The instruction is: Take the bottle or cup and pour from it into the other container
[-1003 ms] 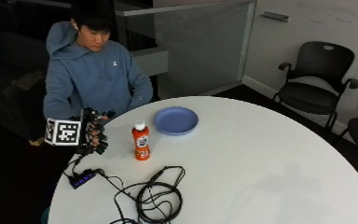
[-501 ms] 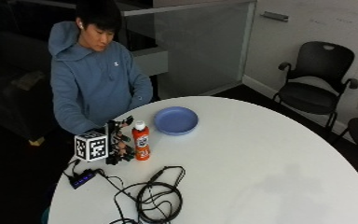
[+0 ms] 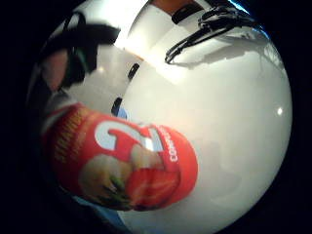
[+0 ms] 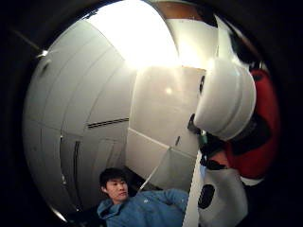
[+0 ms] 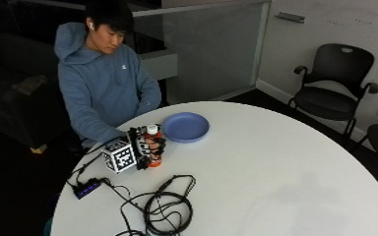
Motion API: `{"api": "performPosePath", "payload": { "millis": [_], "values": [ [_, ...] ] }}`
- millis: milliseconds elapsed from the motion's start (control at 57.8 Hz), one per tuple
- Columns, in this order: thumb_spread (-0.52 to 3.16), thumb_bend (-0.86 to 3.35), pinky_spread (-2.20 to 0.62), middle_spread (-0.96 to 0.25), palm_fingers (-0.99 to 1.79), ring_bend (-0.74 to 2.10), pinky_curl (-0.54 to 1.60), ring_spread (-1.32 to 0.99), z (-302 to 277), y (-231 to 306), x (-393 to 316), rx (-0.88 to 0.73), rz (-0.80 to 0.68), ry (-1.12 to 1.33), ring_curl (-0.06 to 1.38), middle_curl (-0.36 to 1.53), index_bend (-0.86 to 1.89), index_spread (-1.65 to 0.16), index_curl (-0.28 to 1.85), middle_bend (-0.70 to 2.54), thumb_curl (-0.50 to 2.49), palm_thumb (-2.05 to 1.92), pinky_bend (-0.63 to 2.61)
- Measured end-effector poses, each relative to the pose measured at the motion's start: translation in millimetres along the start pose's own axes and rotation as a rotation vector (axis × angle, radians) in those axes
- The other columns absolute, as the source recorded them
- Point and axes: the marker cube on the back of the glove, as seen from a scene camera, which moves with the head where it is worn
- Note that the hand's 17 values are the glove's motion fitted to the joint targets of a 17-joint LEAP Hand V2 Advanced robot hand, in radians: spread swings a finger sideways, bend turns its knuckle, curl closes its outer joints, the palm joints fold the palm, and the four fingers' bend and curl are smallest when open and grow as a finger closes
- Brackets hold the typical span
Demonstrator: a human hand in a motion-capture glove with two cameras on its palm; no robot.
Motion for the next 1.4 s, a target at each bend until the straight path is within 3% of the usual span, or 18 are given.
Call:
{"api": "performPosePath", "payload": {
  "millis": [294,536,709,1279,1366,1400],
  "values": [
    [0.39,-0.03,-0.18,-0.05,1.09,0.52,0.31,-0.17,17.2,-12.9,-8.7,-0.016,-0.017,0.095,0.36,0.44,0.13,-0.14,0.31,0.39,0.57,1.07,0.60],
    [0.28,-0.04,-0.22,-0.07,1.10,0.48,0.34,-0.19,22.0,-12.4,-10.3,-0.006,0.001,0.118,0.40,0.46,0.12,-0.14,0.31,0.36,0.62,1.08,0.57],
    [0.24,-0.04,-0.22,-0.07,1.11,0.47,0.35,-0.19,39.6,-11.6,-28.2,-0.109,-0.004,0.189,0.42,0.48,0.12,-0.14,0.31,0.35,0.64,1.07,0.55],
    [0.20,-0.04,-0.22,-0.07,1.14,0.45,0.38,-0.20,161.2,-18.4,-117.3,-0.770,-0.265,1.343,0.46,0.51,0.13,-0.14,0.33,0.34,0.68,1.06,0.51],
    [0.20,-0.04,-0.22,-0.07,1.14,0.45,0.39,-0.20,163.1,-23.2,-115.2,-0.902,-0.451,1.651,0.47,0.51,0.13,-0.14,0.33,0.34,0.68,1.05,0.51],
    [0.20,-0.04,-0.22,-0.07,1.14,0.45,0.39,-0.20,171.2,-19.5,-113.9,-0.903,-0.453,1.726,0.47,0.51,0.13,-0.14,0.33,0.34,0.68,1.05,0.51]
  ]
}}
